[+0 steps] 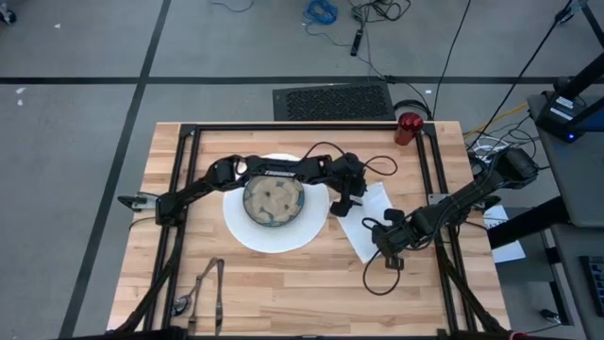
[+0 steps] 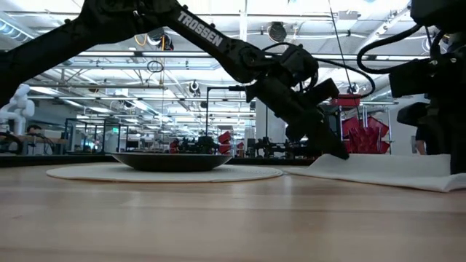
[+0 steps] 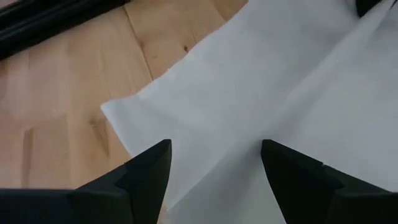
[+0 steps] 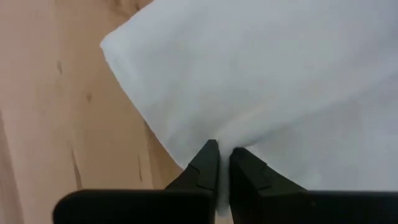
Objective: Set table place
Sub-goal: Fold the white napkin
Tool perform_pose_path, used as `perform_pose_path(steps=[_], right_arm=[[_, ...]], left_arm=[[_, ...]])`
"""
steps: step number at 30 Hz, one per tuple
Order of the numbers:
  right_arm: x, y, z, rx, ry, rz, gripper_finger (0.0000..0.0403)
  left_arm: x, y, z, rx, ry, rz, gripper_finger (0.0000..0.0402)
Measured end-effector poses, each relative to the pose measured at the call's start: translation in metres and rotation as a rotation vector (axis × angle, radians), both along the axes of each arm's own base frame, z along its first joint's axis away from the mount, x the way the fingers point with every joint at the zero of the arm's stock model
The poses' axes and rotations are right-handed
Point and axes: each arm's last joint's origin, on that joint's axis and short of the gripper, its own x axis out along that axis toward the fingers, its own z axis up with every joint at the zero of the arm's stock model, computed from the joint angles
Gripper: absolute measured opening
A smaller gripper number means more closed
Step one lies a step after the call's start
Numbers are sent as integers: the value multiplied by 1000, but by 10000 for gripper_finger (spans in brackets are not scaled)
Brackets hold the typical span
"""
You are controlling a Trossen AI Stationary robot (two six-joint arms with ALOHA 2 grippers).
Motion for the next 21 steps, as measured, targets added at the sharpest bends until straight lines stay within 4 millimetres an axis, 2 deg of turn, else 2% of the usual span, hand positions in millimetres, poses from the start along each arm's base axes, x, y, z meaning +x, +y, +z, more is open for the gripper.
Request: perform_pose_path(steps=[5,11,21], right_arm=[[0,1,0,15,6,25,0],[0,1,0,20,12,22,0],[0,1,0,21,14,12,0]], left_arm=[[-3,-4,-6,-5,43,-38,235],[-5,-22,-14,49,106,-133,235],[-5,-29,-12,82,118,-117,235]])
